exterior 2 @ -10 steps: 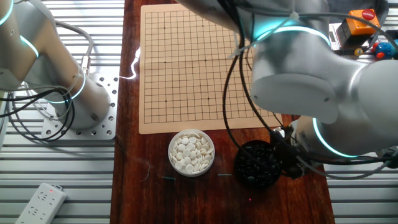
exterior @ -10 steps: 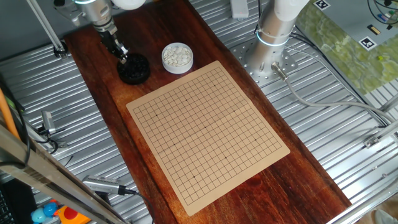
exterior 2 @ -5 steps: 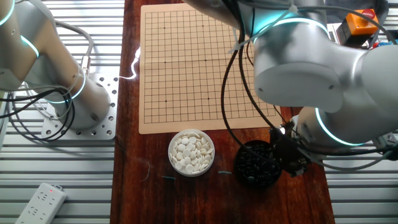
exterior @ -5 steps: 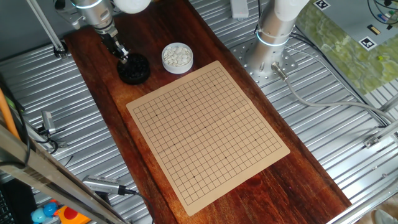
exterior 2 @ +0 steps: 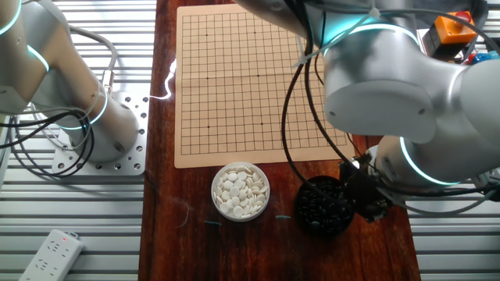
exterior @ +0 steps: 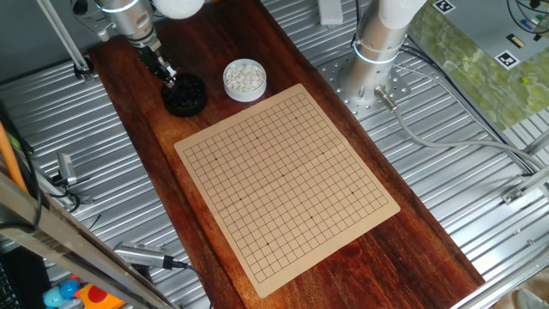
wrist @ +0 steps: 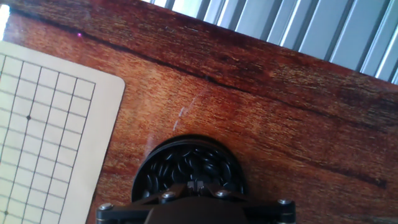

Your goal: Play the first move as black on the 3-4 point in the upper right corner of the Go board

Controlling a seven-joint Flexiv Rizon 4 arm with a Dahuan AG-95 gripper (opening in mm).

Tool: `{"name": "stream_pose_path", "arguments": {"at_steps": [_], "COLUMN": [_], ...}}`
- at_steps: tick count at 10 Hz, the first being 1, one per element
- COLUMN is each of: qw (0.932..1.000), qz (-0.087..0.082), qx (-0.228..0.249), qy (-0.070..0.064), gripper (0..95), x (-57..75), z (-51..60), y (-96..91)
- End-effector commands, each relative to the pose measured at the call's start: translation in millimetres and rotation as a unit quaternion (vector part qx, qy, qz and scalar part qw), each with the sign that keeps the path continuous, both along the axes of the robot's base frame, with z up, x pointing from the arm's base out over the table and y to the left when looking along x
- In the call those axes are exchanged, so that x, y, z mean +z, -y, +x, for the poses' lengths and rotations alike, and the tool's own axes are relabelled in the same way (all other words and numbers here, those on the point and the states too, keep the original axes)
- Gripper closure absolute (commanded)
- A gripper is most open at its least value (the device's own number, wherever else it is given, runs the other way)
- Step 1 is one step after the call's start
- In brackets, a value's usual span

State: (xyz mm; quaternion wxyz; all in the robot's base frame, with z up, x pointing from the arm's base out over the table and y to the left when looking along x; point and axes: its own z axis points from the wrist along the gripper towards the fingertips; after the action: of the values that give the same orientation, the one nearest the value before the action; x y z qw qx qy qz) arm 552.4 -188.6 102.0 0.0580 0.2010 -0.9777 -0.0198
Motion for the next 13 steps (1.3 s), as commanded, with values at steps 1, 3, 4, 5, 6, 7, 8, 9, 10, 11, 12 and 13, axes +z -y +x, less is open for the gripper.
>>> {"name": "stream_pose_path", "arguments": {"at_steps": [1, 3, 4, 5, 6, 7, 8, 9, 10, 11, 12, 13], "qw": [1.0, 1.0, 0.9999, 0.9999, 0.9998, 0.9996, 0.9992, 0.9988, 0.9985, 0.9983, 0.998, 0.9978], "qz": [0.001, 0.004, 0.007, 0.007, 0.009, 0.013, 0.018, 0.02, 0.021, 0.022, 0.026, 0.028], "qx": [0.005, 0.003, -0.003, -0.004, -0.007, -0.009, -0.011, -0.014, -0.015, -0.013, -0.011, -0.01], "qy": [-0.005, -0.005, -0.007, -0.013, -0.019, -0.025, -0.034, -0.042, -0.049, -0.053, -0.056, -0.059], "gripper": [95.0, 95.0, 95.0, 95.0, 95.0, 95.0, 95.0, 95.0, 95.0, 95.0, 95.0, 95.0], "x": [-2.2, -3.3, -4.2, -6.1, -9.3, -12.8, -18.6, -21.2, -23.1, -24.7, -26.7, -28.7], "z": [2.2, 2.5, 2.2, 4.6, 8.0, 11.2, 15.7, 17.3, 17.8, 16.8, 14.5, 10.8], "y": [1.4, 2.2, 2.7, 2.8, 3.5, 4.9, 8.0, 9.0, 9.1, 9.1, 9.5, 10.4]}}
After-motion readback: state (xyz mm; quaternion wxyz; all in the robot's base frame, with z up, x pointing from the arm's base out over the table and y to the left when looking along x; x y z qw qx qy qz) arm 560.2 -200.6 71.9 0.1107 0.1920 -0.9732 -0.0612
